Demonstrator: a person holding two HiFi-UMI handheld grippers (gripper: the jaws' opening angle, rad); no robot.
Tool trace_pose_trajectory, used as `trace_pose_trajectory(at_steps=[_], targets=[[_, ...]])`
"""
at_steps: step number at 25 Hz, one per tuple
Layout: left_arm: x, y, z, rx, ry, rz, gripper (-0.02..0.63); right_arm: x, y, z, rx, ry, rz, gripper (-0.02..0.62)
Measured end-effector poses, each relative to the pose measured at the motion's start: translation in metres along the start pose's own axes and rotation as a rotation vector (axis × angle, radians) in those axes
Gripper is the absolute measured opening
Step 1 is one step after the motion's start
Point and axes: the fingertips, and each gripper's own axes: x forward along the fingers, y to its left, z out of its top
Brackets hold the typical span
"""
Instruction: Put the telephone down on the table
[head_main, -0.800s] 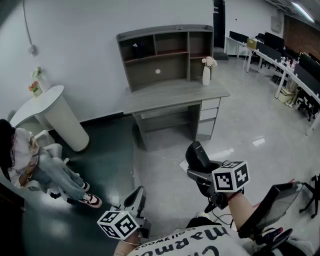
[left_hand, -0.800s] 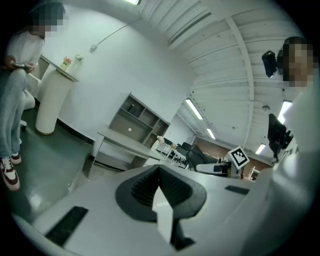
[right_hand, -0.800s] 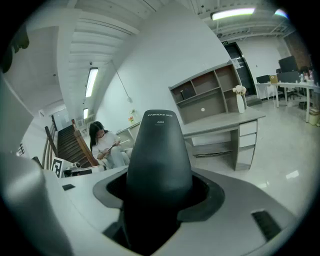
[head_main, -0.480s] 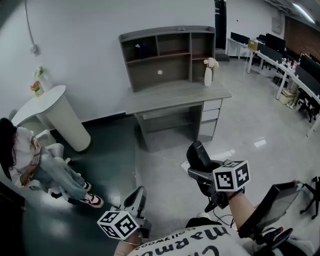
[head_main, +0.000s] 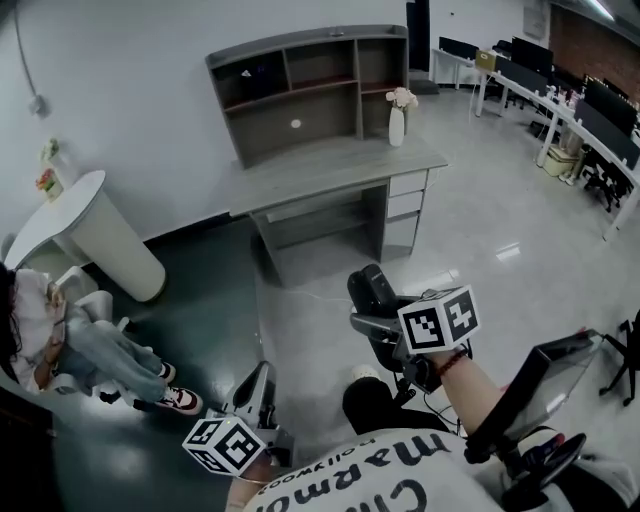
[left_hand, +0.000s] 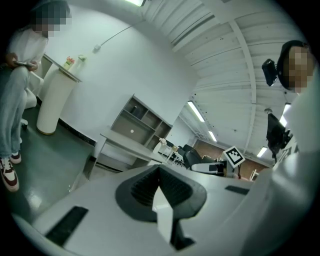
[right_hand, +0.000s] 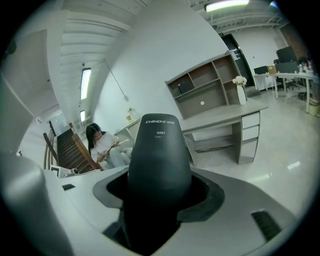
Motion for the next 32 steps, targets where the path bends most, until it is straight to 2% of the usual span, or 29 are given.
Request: trace_pose_trajectory(at_steps=[8,16,27,32], targets=[[0.045,0.036,0.017,-0.005,0.01,0.043,0.009,0.055,-0.042,0.024,-0.028,0.087,-0.037,0.282],[0.133,0.074,0.058,-0.019,0.011,0.096,0.009,0.119,-0.106,0.091,-0.055,0.123,-0.031,0.282],[0.25,0.118,0.106,-0.043,0.029,0.106,0.009,0.197,-0.184,0.181,-0.069,0.153,-0.049,0.282],[0.279,0.132,0.118,-0.041,0.041,0.105,0.009,0.216,-0.205,0.2,-0.067,0.161,-0.057,0.282]])
